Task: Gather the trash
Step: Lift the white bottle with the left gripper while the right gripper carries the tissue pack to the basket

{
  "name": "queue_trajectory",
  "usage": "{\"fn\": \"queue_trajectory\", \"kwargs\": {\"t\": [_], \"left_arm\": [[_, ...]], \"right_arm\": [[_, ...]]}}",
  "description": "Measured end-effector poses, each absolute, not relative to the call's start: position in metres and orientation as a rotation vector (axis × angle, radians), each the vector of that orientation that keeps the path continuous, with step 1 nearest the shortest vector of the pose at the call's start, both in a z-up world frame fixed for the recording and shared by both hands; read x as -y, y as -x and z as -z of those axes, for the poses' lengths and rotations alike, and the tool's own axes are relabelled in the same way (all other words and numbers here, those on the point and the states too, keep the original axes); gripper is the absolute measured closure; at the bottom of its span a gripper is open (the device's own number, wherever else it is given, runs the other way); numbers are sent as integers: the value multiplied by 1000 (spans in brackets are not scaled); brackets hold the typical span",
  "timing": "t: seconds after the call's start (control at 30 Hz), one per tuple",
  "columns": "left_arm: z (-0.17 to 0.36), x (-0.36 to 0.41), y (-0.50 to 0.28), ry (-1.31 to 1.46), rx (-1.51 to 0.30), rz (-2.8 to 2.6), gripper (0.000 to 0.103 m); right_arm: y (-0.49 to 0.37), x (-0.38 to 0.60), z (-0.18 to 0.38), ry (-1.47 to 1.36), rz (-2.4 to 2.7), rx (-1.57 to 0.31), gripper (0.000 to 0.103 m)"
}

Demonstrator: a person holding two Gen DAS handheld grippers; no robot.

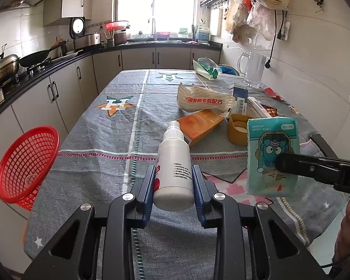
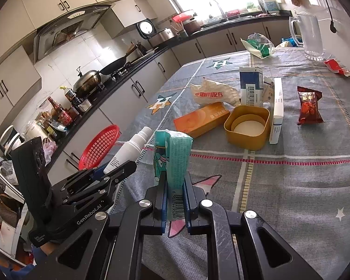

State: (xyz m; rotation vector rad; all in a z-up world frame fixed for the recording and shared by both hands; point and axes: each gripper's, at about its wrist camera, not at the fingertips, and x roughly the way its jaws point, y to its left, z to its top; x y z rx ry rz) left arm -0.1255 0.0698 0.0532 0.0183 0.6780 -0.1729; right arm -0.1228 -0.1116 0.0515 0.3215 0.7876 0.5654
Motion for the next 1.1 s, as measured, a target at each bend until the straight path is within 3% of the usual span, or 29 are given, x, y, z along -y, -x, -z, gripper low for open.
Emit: {"fn": "queue_trajectory", "kwargs": {"t": [1.1], "left_arm": [[-43, -144, 104, 77, -669, 61, 74]], "right_arm": [[78, 54, -50, -272, -605, -868, 90]]}}
